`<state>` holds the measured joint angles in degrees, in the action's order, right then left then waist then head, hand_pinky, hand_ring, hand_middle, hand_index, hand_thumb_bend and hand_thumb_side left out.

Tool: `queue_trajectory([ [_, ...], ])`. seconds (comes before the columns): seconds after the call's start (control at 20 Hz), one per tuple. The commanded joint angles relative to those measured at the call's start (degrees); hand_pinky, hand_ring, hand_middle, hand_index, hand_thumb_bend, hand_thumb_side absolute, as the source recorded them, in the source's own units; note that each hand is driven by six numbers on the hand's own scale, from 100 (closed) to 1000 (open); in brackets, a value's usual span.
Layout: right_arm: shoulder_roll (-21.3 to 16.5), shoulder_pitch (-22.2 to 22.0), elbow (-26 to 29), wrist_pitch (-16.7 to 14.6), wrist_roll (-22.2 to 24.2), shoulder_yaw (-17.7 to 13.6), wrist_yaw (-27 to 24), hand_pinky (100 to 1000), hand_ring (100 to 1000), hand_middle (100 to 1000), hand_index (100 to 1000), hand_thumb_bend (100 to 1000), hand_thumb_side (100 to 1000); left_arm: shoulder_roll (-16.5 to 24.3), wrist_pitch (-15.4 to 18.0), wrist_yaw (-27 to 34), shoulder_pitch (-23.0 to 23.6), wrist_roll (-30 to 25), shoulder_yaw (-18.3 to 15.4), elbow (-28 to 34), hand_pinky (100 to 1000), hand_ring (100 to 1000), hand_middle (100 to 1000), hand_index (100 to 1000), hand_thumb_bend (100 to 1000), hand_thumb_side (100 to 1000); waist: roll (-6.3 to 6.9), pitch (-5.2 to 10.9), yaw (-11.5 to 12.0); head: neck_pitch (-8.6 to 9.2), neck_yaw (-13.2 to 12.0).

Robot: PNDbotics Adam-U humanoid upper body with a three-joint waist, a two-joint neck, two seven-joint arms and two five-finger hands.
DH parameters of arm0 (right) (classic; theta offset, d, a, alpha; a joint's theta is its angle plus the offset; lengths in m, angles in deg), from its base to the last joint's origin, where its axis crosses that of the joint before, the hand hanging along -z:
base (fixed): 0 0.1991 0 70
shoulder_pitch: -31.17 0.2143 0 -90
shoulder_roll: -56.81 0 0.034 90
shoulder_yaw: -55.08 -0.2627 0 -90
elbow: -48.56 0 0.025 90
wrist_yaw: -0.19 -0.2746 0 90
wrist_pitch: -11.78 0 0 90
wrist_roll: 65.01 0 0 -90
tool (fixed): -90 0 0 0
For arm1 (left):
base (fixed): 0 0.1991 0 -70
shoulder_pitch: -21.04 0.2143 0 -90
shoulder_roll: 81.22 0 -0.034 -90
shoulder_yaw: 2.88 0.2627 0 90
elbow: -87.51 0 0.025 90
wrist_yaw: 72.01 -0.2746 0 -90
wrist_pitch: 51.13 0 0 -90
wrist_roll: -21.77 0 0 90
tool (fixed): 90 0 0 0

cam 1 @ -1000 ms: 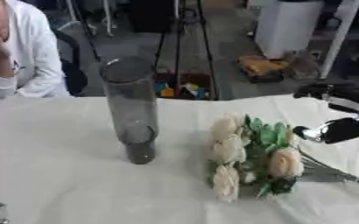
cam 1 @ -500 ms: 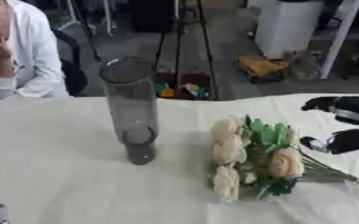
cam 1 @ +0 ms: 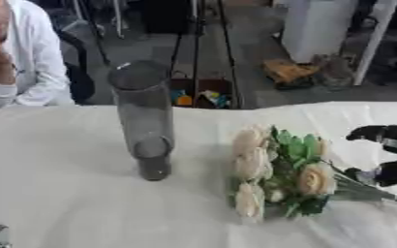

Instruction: Arrange flowers into the vase.

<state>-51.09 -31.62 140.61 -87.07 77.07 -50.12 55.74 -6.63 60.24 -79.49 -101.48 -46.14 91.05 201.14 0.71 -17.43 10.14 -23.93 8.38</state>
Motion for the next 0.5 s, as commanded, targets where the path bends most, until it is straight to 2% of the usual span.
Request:
queue_trajectory([
  [0.05, -2.9, 0.1, 0.1, -0.4, -0.1, -0.7, -1.0, 1000, 1000, 1000, 1000, 397, 657, 1.0, 0.0, -0.2, -0.7, 0.3, -0.4, 1.0, 775, 863, 886, 948, 100, 1000, 0.05, 0.73, -0.2, -1.49, 0.2],
  [0.25, -3.3, -0.2, 0.3, -0.9, -0.1, -0.5, -1.6, 1000, 1000, 1000, 1000, 394, 659, 1.0, -0.1, -0.3, -0.7, 0.3, -0.3, 1.0, 775, 863, 886, 948, 100, 1000, 0.22, 0.44, -0.3, -2.09, 0.5],
  [0.5, -2.8, -0.8, 0.4, -1.3, -0.1, -0.5, -2.4, 1000, 1000, 1000, 1000, 386, 665, 0.9, -0.2, -0.3, -0.6, 0.3, -0.3, 1.0, 775, 863, 887, 948, 100, 1000, 0.44, -0.02, -0.4, -1.76, 0.8],
])
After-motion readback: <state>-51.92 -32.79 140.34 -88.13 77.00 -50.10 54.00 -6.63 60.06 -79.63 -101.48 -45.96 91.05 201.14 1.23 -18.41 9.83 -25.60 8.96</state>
